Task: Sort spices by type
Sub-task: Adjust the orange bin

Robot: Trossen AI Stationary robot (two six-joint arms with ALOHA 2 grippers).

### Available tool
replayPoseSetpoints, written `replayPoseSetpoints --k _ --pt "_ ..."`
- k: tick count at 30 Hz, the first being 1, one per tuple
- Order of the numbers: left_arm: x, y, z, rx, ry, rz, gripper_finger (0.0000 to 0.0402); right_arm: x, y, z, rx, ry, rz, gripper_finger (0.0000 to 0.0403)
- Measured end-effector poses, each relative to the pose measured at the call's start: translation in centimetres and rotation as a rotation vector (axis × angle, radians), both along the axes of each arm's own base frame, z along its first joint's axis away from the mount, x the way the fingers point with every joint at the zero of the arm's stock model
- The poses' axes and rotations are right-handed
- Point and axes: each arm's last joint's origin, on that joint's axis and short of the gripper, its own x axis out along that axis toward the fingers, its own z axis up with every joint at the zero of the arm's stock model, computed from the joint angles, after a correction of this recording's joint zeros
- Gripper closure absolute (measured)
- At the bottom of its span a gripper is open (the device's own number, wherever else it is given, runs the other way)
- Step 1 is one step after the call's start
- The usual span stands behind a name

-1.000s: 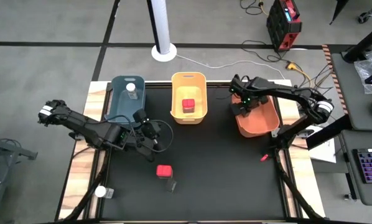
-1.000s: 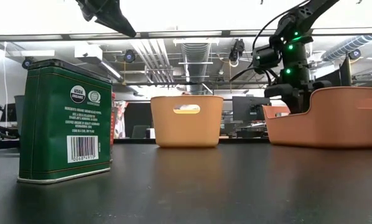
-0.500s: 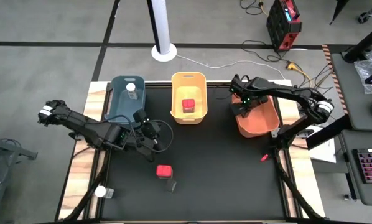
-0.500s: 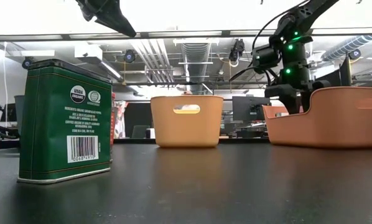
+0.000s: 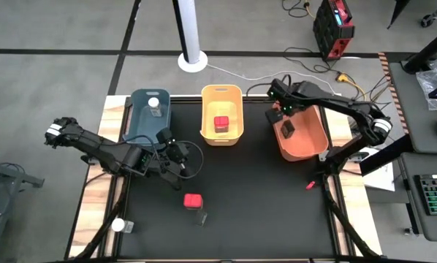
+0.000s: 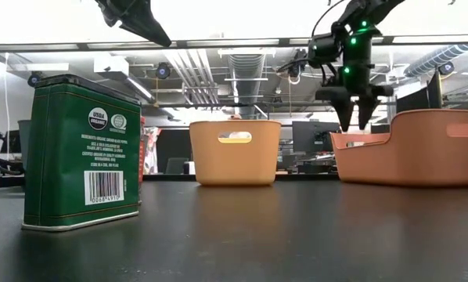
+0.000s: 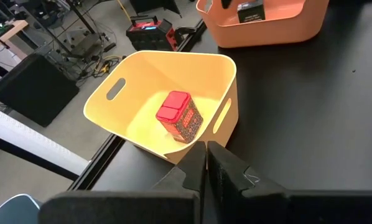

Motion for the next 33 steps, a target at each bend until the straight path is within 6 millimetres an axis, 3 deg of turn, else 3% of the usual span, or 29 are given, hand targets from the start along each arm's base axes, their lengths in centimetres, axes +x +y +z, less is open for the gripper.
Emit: replayPoseSetpoints --k 5,13,23,33 --pt "0.0 0.0 0.0 0.000 0.000 0.000 0.0402 0.2 -0.2 0.3 -0.034 -0.001 0.003 0.0211" --pt "0.0 0.0 0.0 -0.003 -0.003 0.002 0.0402 1.2 -1.1 -1.9 -0.080 -0.029 0.041 0.0380" --pt "0.0 0.0 0.0 -0.003 -0.003 0.002 0.0402 2.1 -2.3 -4.0 -0.105 0.042 0.022 0.0393" --pt "0.0 0.0 0.0 -0.003 -0.002 0.002 0.0402 1.9 -3.6 -5.0 -0.159 0.112 -0.006 0.0394"
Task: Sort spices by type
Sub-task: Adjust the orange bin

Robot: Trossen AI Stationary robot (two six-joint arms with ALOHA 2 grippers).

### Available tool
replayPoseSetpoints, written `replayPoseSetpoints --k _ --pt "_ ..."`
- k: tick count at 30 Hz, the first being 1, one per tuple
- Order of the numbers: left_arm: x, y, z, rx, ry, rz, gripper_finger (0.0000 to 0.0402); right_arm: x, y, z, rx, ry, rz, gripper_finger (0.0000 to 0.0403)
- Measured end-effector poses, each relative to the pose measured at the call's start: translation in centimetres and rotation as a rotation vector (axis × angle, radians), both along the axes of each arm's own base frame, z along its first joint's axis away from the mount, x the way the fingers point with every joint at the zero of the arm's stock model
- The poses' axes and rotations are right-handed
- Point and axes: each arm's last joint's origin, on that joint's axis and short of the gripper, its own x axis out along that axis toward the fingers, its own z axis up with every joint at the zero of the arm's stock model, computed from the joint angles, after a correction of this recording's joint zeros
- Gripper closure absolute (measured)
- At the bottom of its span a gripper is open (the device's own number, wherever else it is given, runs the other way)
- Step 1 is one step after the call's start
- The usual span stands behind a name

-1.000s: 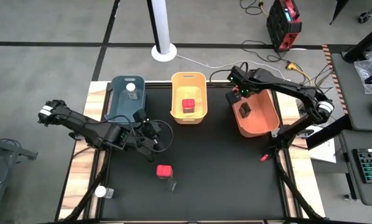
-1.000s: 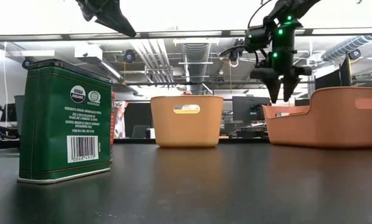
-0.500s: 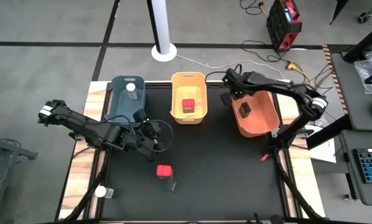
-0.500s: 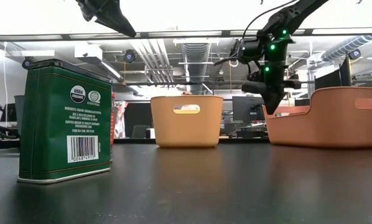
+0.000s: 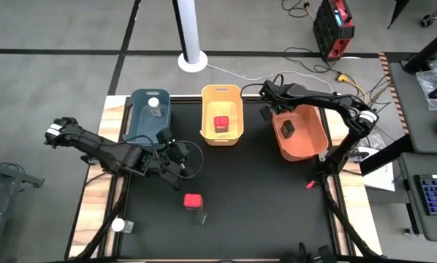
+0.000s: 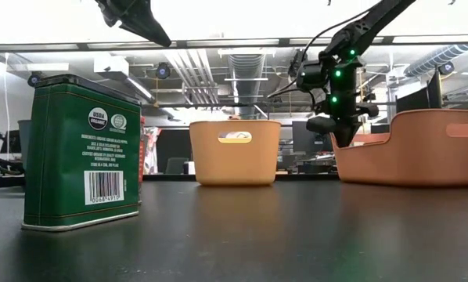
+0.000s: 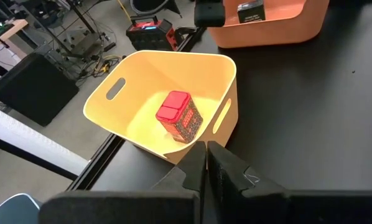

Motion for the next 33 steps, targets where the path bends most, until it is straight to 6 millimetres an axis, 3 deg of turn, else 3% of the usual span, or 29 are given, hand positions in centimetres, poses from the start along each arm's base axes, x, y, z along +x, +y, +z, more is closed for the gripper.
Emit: replayPoseSetpoints --k 18,33 --pt "0.0 0.0 0.0 0.000 0.000 0.000 0.0402 -1.7 -2.7 0.0 -0.044 -0.021 -0.067 0.0394" --pt "0.0 0.0 0.0 0.000 0.001 0.000 0.0402 -2.4 -3.8 0.1 -0.082 -0.034 -0.069 0.0394"
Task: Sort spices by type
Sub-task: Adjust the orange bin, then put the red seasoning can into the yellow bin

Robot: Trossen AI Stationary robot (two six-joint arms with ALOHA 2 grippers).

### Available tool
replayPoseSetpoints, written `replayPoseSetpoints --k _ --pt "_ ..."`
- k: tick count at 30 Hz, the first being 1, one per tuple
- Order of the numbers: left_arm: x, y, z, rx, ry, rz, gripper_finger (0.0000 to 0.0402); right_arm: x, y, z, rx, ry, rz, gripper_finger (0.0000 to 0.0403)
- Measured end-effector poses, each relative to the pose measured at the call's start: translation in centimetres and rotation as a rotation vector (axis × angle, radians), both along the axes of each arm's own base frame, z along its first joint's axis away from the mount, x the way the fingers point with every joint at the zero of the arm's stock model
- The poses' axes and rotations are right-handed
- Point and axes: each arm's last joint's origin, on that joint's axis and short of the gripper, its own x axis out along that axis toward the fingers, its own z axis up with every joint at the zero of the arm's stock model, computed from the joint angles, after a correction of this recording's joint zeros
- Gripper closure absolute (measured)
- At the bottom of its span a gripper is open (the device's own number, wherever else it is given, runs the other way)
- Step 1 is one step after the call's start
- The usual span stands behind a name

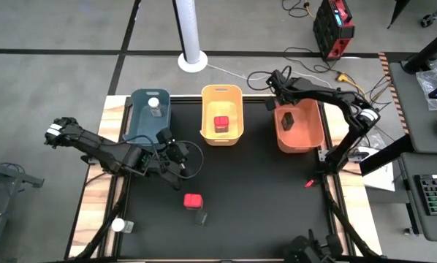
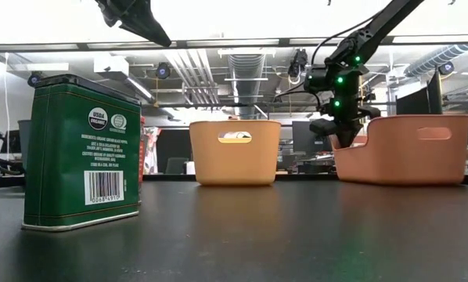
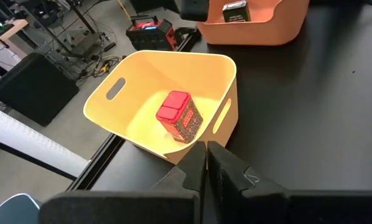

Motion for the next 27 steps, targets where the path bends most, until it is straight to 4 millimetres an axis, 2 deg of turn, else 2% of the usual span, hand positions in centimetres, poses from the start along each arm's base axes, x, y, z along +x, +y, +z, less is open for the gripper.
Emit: replayPoseSetpoints --k 10,18,22,27 --pt "0.0 0.0 0.0 0.000 0.000 0.000 0.0402 -0.3 0.0 0.5 -0.014 -0.002 0.005 0.0394" --pt "0.0 0.0 0.0 0.000 0.000 0.000 0.0402 -0.7 0.7 2.1 -0.033 -0.029 0.017 0.0394" --pt "0.0 0.0 0.0 -0.005 -0.005 0.003 0.0402 -0.7 2.1 3.6 -0.042 -0.063 0.036 0.0394" --pt "0.0 0.0 0.0 -0.030 -0.019 0.004 0.0402 0.8 6.3 6.2 -0.015 -0.213 0.180 0.0394"
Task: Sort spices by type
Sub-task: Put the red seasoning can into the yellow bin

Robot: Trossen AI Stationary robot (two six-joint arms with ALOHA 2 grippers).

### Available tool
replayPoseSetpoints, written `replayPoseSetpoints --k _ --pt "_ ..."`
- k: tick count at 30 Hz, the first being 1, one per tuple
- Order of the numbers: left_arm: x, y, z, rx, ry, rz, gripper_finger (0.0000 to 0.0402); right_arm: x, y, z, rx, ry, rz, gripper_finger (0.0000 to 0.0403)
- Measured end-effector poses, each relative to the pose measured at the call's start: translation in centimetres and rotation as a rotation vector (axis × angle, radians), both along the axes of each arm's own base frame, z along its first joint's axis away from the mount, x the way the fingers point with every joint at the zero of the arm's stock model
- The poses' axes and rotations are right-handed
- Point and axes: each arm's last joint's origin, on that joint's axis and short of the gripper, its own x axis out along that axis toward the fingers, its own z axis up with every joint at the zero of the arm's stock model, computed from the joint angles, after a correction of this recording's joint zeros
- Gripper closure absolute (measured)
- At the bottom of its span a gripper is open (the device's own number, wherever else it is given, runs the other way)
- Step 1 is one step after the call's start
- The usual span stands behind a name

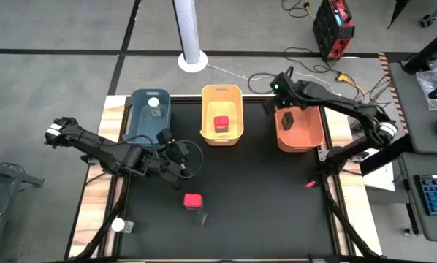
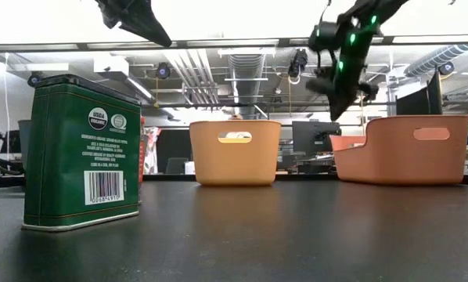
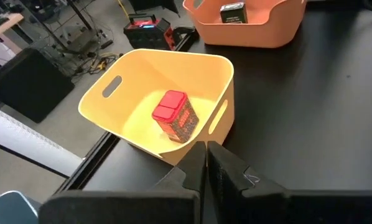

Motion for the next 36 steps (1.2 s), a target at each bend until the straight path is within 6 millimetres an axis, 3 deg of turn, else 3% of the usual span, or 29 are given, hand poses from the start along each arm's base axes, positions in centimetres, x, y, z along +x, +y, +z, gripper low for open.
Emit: replayPoseSetpoints --k 8,15,22,29,36 --pt "0.1 -0.2 -0.1 -0.124 -0.026 -0.020 0.0402 2.0 10.4 3.0 -0.144 -0.104 0.260 0.0394" --pt "0.0 -0.8 -0.3 -0.237 -0.034 -0.057 0.0402 1.9 19.2 2.3 -0.228 -0.155 0.478 0.0394" --pt "-0.5 -2.8 -0.2 -0.306 -0.071 -0.110 0.0402 2.5 26.6 1.7 -0.246 -0.312 0.719 0.0393" --pt "-1.7 -6.6 0.3 -0.388 -0.136 -0.239 0.0402 2.7 31.6 0.8 -0.295 -0.342 0.958 0.0393" --pt "-2.2 -10.0 -0.7 -0.420 -0.131 -0.343 0.0402 2.8 34.0 -0.9 -0.291 -0.296 1.038 0.0391"
